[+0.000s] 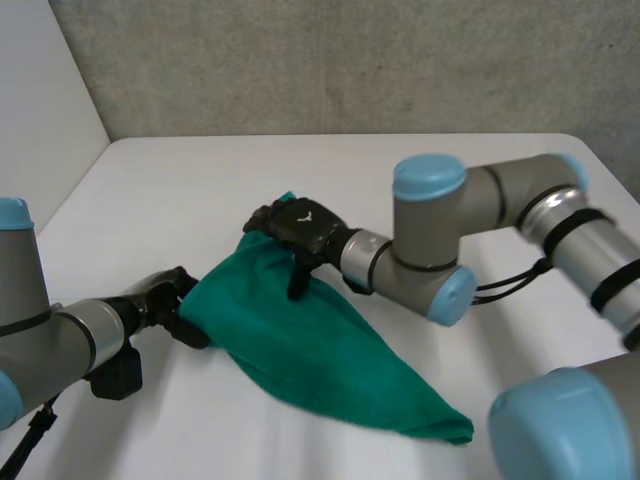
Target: Fold the towel.
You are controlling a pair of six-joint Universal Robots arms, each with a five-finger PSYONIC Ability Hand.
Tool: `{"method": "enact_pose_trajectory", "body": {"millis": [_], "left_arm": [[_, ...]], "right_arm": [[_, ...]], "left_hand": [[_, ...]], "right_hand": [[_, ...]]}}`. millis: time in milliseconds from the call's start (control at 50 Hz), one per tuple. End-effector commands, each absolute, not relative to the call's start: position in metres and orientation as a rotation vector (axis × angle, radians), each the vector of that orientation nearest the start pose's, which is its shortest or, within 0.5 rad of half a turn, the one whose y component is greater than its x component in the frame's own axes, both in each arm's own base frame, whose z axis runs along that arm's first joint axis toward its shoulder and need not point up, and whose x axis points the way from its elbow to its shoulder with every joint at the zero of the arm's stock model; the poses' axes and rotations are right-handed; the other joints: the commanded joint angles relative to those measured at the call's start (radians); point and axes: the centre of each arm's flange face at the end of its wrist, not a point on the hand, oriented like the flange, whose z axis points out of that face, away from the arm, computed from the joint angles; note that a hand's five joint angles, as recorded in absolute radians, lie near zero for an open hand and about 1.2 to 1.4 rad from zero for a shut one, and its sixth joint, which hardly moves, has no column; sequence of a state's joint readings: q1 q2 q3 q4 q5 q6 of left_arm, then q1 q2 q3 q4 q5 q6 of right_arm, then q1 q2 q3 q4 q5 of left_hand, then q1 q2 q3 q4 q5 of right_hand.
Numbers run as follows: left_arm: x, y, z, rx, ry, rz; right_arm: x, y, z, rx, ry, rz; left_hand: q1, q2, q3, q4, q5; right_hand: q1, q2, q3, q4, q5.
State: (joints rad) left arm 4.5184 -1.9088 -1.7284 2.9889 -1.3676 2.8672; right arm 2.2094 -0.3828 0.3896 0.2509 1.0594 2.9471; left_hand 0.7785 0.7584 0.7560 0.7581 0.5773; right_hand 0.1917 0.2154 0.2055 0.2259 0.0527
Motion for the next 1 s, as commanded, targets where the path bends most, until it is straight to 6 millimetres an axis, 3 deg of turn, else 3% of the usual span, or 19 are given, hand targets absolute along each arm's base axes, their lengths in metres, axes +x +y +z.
{"method": "enact_pose_trajectory", "body": {"millis": [20, 40, 60, 100, 160, 240, 260, 320, 400, 440, 480, 540, 680, 700, 740, 760, 840, 940, 1000], "left_arm": [[-0.207, -0.252, 0.153, 0.059, 3.184, -1.482], [-0.21, -0.251, 0.153, 0.073, 3.186, -1.487], [-0.21, -0.251, 0.153, 0.074, 3.186, -1.487], [-0.212, -0.251, 0.153, 0.1, 3.178, -1.507], [-0.215, -0.257, 0.156, 0.127, 3.152, -1.57], [-0.224, -0.279, 0.177, 0.181, 3.038, -1.828], [-0.231, -0.29, 0.193, 0.213, 2.965, -1.966], [-0.245, -0.304, 0.225, 0.254, 2.839, -2.181], [-0.259, -0.322, 0.292, 0.192, 2.553, -2.514], [-0.259, -0.323, 0.306, 0.166, 2.488, -2.574], [-0.262, -0.323, 0.355, 0.081, 2.24, -2.802], [-0.262, -0.314, 0.388, 0.058, 2.05, -2.987], [-0.266, -0.298, 0.356, 0.113, 2.187, -2.878], [-0.265, -0.29, 0.332, 0.159, 2.273, -2.765], [-0.265, -0.286, 0.321, 0.185, 2.308, -2.713], [-0.263, -0.275, 0.288, 0.261, 2.406, -2.553], [-0.264, -0.245, 0.234, 0.444, 2.541, -2.292], [-0.262, -0.224, 0.2, 0.566, 2.601, -2.108], [-0.26, -0.218, 0.184, 0.612, 2.631, -2.017]], "right_arm": [[0.451, -0.303, 0.11, -1.137, 1.722, -1.533], [0.453, -0.307, 0.113, -1.119, 1.714, -1.58], [0.453, -0.307, 0.113, -1.119, 1.713, -1.58], [0.455, -0.315, 0.122, -1.084, 1.669, -1.673], [0.456, -0.322, 0.135, -1.046, 1.644, -1.752], [0.451, -0.333, 0.198, -0.936, 1.566, -1.981], [0.448, -0.335, 0.231, -0.889, 1.498, -2.077], [0.438, -0.338, 0.282, -0.826, 1.386, -2.221], [0.416, -0.333, 0.356, -0.756, 1.206, -2.42], [0.412, -0.331, 0.368, -0.749, 1.178, -2.451], [0.396, -0.322, 0.404, -0.73, 1.114, -2.539], [0.384, -0.31, 0.42, -0.75, 1.131, -2.57], [0.37, -0.294, 0.38, -0.945, 1.365, -2.462], [0.37, -0.294, 0.38, -0.945, 1.365, -2.461], [0.364, -0.285, 0.367, -1.01, 1.426, -2.421], [0.35, -0.269, 0.334, -1.165, 1.572, -2.329], [0.333, -0.246, 0.283, -1.36, 1.79, -2.105], [0.322, -0.228, 0.241, -1.452, 1.948, -1.866], [0.321, -0.227, 0.197, -1.452, 2.066, -1.67]], "left_hand": [[0.383, 0.403, 0.406, 0.403, 0.41], [0.444, 0.464, 0.467, 0.465, 0.471], [0.445, 0.465, 0.467, 0.465, 0.472], [0.591, 0.611, 0.613, 0.611, 0.617], [0.618, 0.638, 0.64, 0.638, 0.644], [0.618, 0.638, 0.64, 0.638, 0.644], [0.618, 0.638, 0.64, 0.638, 0.644], [0.618, 0.638, 0.64, 0.638, 0.644], [0.618, 0.638, 0.64, 0.638, 0.644], [0.618, 0.638, 0.64, 0.638, 0.644], [0.618, 0.638, 0.64, 0.638, 0.644], [0.618, 0.638, 0.64, 0.638, 0.644], [0.618, 0.638, 0.64, 0.638, 0.644], [0.618, 0.638, 0.64, 0.638, 0.644], [0.618, 0.638, 0.64, 0.638, 0.644], [0.618, 0.638, 0.64, 0.638, 0.644], [0.618, 0.638, 0.64, 0.638, 0.644], [0.618, 0.638, 0.64, 0.638, 0.644], [0.618, 0.638, 0.64, 0.638, 0.644]], "right_hand": [[0.532, 0.508, 0.518, 0.498, 0.496], [0.833, 0.809, 0.819, 0.798, 0.797], [0.836, 0.812, 0.822, 0.801, 0.8], [1.202, 1.178, 1.188, 1.168, 1.167], [1.205, 1.181, 1.191, 1.17, 1.169], [1.205, 1.181, 1.191, 1.17, 1.169], [1.205, 1.181, 1.191, 1.17, 1.169], [1.205, 1.181, 1.191, 1.17, 1.169], [1.205, 1.181, 1.191, 1.17, 1.169], [1.205, 1.181, 1.191, 1.17, 1.169], [1.205, 1.181, 1.191, 1.17, 1.169], [1.205, 1.181, 1.191, 1.17, 1.169], [1.205, 1.181, 1.191, 1.17, 1.169], [1.205, 1.181, 1.191, 1.17, 1.169], [1.205, 1.181, 1.191, 1.17, 1.169], [1.205, 1.181, 1.191, 1.17, 1.169], [1.205, 1.181, 1.191, 1.17, 1.169], [1.205, 1.181, 1.191, 1.17, 1.169], [1.191, 1.167, 1.177, 1.157, 1.155]]}}
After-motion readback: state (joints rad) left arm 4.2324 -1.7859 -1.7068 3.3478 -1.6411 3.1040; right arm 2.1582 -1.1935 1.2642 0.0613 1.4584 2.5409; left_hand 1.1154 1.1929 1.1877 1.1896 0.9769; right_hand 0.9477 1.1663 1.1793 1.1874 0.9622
